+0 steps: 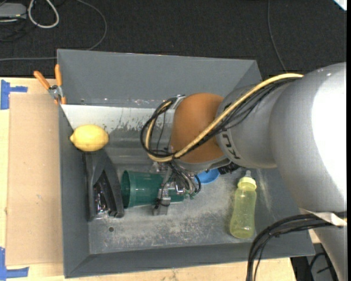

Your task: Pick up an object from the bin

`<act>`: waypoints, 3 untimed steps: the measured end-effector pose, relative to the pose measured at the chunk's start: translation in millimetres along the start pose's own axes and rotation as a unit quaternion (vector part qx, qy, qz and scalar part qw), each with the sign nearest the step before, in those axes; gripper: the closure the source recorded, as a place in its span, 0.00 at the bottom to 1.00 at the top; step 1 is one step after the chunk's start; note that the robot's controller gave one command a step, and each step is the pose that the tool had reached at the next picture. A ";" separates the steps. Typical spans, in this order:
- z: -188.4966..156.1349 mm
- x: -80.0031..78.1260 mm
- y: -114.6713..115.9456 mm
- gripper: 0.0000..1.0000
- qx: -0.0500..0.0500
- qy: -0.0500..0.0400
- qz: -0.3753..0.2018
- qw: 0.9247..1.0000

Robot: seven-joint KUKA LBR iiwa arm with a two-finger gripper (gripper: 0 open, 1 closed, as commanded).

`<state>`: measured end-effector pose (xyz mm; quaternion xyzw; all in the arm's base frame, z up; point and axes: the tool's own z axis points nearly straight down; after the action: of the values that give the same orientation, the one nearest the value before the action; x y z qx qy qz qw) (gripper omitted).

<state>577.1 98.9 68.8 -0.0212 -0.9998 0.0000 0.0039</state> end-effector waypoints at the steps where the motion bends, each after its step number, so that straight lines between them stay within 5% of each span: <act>1: 0.2 5.0 17.8 0.00 0.000 -0.006 0.070 0.998; 2: -0.4 -0.5 0.8 1.00 0.000 -0.001 0.004 1.000; 3: -0.4 -0.5 0.8 1.00 -0.001 -0.001 0.005 1.000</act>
Offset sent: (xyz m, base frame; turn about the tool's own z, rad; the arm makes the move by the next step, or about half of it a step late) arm -0.0001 0.0005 0.0000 0.0082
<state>577.6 99.7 69.2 -0.0258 -0.9997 -0.0005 0.0030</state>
